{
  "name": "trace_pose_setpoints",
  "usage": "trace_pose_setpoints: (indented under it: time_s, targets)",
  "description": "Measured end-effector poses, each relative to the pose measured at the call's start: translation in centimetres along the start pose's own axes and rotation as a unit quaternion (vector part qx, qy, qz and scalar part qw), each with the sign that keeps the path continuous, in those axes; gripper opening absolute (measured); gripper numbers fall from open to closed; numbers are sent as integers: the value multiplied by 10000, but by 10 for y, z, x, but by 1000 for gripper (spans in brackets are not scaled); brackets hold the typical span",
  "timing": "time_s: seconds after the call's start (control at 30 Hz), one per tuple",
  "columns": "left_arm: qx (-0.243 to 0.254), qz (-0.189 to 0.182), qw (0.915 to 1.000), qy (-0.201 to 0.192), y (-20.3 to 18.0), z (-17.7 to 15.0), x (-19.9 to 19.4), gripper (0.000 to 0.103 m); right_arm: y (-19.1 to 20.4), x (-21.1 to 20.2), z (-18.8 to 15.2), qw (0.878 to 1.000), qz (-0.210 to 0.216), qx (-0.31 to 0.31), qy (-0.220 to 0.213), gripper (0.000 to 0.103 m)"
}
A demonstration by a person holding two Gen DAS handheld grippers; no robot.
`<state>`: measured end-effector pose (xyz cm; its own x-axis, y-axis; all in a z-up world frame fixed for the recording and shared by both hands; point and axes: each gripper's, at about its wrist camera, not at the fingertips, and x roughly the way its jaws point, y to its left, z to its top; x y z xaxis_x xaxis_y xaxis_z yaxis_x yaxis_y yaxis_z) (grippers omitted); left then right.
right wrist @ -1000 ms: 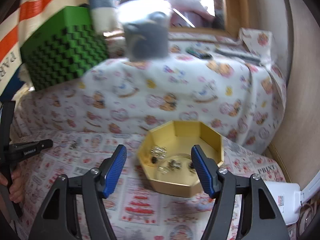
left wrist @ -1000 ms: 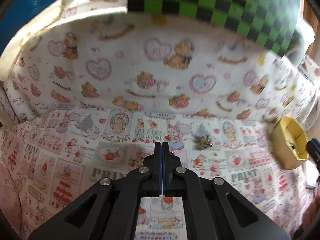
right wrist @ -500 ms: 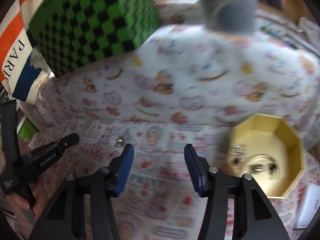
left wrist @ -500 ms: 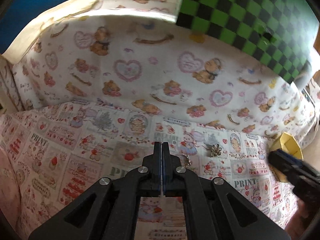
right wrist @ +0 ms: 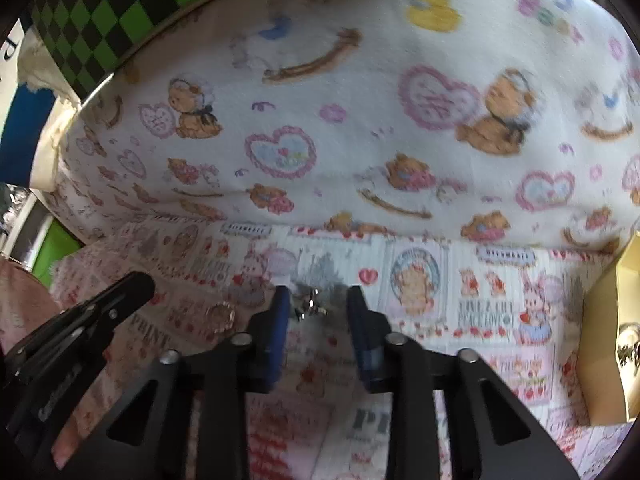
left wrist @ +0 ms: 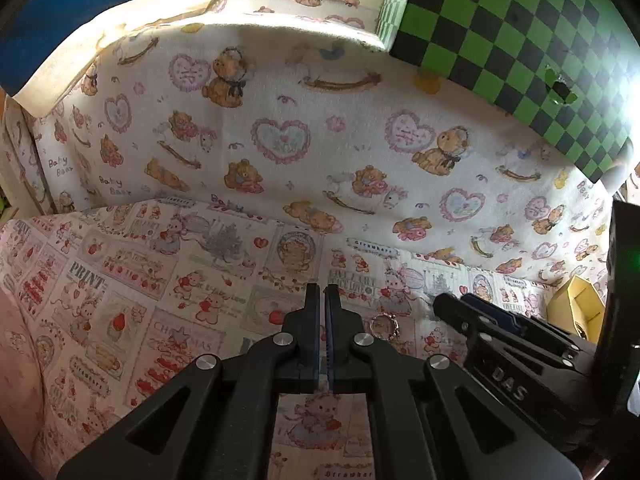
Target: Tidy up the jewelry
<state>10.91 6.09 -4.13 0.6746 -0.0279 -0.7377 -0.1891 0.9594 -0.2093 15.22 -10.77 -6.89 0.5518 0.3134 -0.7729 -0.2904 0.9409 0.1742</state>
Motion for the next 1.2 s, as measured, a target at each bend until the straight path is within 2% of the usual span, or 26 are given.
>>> trace_pose_setpoints:
  time_s: [0.23, 0.33, 0.4, 0.53, 0.8, 0.9, 1.2]
  targets:
    - [181, -204, 9996, 62, -9, -3, 7, 5, -19, -17, -16, 9999, -32, 46, -84, 17]
    - [359, -362, 9987, -46, -19, -5, 8, 12, -31, -31, -28, 9998, -123, 12, -174, 17]
    - [410, -315, 9985, -169, -24, -5, 8, 23, -38, -43, -39, 9991, -261, -65, -313, 17]
    - [542, -424, 9975, -171, -32, -5, 9, 27, -49, -62, -57, 9984, -255, -166, -475, 17]
    - [821, -59, 9966, -58, -48, -12, 21, 28, -63, -103, -76, 9956, -175, -320, -865, 17]
    - [965, -115, 9953, 7, -56, -14, 24, 28, -69, -116, -72, 9932, -225, -343, -1090, 17]
    - [1316, 214, 9910, 127, -73, -21, 34, 30, -96, -147, -64, 9888, -204, -186, -1467, 17]
